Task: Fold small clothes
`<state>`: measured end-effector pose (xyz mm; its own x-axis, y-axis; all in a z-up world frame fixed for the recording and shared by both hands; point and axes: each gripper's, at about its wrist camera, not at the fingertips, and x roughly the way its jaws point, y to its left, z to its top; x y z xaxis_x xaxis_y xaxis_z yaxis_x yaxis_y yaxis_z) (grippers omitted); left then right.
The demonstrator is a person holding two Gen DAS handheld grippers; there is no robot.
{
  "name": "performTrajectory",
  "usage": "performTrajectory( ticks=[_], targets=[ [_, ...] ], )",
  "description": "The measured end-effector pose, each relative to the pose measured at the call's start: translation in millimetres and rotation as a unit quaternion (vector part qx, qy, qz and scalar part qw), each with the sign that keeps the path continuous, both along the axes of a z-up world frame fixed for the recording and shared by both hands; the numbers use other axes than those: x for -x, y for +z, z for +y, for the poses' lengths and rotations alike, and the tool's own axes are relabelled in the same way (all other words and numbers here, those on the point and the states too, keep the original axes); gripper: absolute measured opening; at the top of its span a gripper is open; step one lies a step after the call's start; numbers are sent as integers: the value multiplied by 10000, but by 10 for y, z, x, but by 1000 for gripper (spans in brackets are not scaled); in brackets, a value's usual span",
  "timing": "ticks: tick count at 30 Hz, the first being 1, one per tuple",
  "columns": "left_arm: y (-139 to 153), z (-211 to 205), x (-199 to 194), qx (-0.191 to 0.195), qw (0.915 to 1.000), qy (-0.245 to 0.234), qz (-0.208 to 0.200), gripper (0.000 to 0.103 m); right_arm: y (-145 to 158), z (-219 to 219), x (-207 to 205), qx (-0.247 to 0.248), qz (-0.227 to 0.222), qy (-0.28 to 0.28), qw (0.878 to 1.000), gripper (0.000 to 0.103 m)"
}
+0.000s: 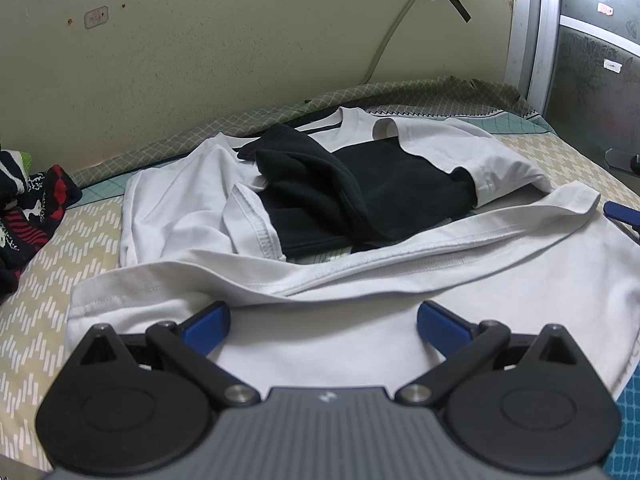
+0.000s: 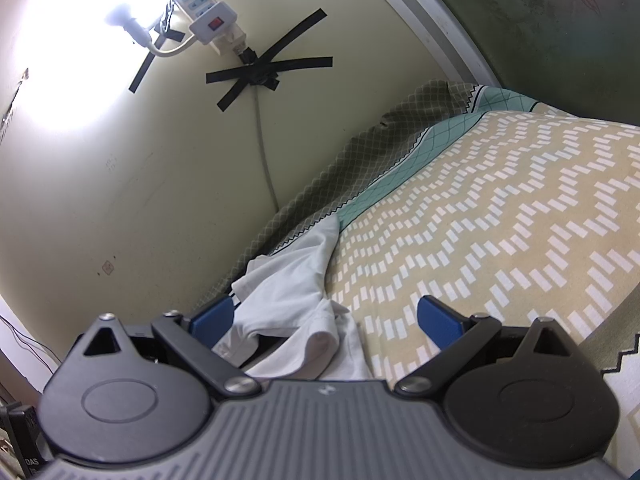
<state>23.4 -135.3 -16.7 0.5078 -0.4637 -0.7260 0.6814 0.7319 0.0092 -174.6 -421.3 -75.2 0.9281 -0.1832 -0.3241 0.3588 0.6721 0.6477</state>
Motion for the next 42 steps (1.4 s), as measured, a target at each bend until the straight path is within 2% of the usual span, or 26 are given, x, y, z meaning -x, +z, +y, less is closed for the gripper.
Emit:
performTrajectory(
  ticks=[26, 31, 33, 35, 36, 37, 38, 42],
  targets=[
    [-1, -5, 0, -6, 10000, 8, 0, 103, -7, -3, -15, 5, 3, 2, 10000, 92],
    [2, -1, -3, 5, 10000, 14, 2, 103, 15, 12, -37, 97, 140, 4, 9999, 93],
    [15, 25, -8, 62, 10000, 43, -1, 103, 43, 36, -58, 190, 130, 125, 9997, 93],
    [63, 104, -15, 310, 9995, 60, -12, 103, 109, 102, -127, 452, 241, 330, 9981, 92],
    [89, 140, -18, 425, 9991, 75, -10, 103, 151, 142, -169, 605, 315, 434, 9967, 92],
    [114, 170, -24, 504, 9987, 100, -6, 103, 207, 184, -218, 774, 368, 559, 9947, 88],
    [147, 198, -31, 558, 9984, 129, -24, 103, 270, 217, -261, 929, 392, 679, 9926, 79],
    [418, 319, -129, 836, 9962, 166, -173, 103, 516, 247, -481, 1255, 424, 1154, 9844, 66]
  ],
)
